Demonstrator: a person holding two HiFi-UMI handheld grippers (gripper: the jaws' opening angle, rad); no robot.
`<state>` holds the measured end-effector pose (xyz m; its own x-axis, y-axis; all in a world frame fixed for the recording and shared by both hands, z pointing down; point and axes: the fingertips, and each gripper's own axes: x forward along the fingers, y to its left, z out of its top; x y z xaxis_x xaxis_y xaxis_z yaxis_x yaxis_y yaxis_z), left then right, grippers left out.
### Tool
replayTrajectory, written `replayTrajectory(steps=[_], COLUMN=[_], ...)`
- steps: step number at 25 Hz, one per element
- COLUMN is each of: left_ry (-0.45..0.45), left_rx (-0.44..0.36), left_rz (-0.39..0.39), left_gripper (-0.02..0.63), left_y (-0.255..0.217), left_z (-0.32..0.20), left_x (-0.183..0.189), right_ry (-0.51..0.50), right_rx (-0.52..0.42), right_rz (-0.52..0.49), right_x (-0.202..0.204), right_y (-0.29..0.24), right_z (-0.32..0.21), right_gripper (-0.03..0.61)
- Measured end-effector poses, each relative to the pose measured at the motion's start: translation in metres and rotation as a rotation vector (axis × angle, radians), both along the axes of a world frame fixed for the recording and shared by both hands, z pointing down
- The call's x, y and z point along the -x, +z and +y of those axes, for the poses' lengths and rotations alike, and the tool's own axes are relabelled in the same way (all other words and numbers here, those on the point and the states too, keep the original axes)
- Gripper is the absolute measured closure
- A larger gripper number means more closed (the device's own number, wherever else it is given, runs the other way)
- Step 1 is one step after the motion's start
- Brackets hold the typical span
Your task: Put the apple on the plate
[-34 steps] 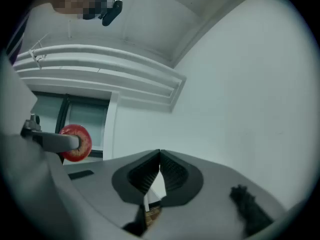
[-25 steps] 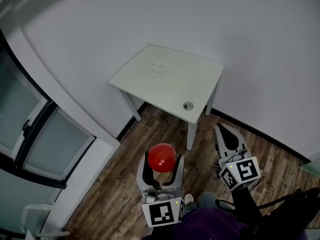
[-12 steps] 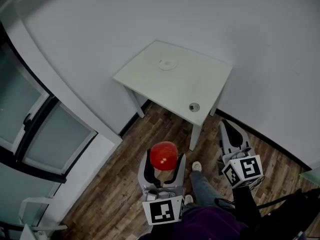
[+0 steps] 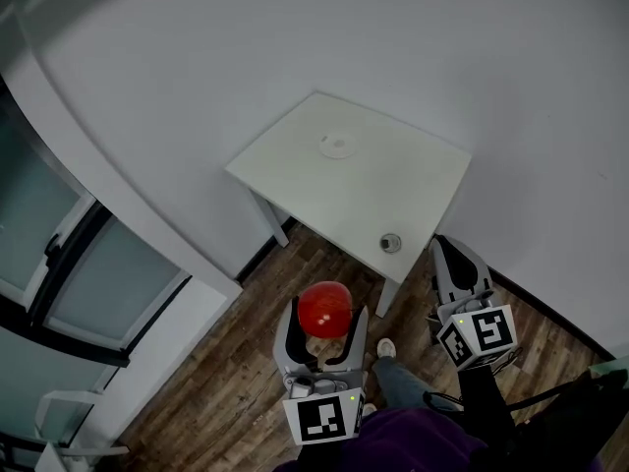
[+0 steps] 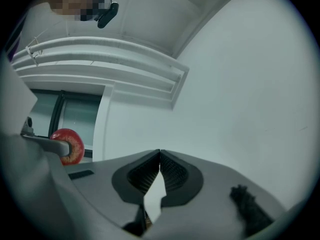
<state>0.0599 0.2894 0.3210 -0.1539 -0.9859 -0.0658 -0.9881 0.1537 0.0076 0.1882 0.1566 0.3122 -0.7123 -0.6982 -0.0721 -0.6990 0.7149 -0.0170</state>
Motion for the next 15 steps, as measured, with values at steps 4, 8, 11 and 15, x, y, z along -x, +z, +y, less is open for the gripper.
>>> replayTrajectory(steps=[4, 8, 11, 15], left_ry=[-0.018, -0.036, -0.063, -0.086], left_rx=[0.002, 0.019, -0.004, -0.024], left_rz=[0.006, 0.023, 0.004, -0.005], left_gripper=[0.232, 0.232, 0.232, 0.232], left_y=[-0.001, -0.002, -0.006, -0.009], left_z=[-0.029, -0.057, -0.078, -0.108], left_x=[0.009, 0.015, 0.024, 0.031], right_ry=[-0.032, -0.060, -0.081, -0.104], right_rx=[-0.004, -0.003, -0.005, -0.009], right_rz=[0.005, 0.004, 0.005, 0.007], right_x=[0.015, 0.029, 0.038, 0.048], right_y=[-0.002, -0.004, -0.005, -0.008], right_z=[-0.032, -0.063, -0.086, -0.117], right_gripper=[0.568, 0.568, 0.568, 0.568])
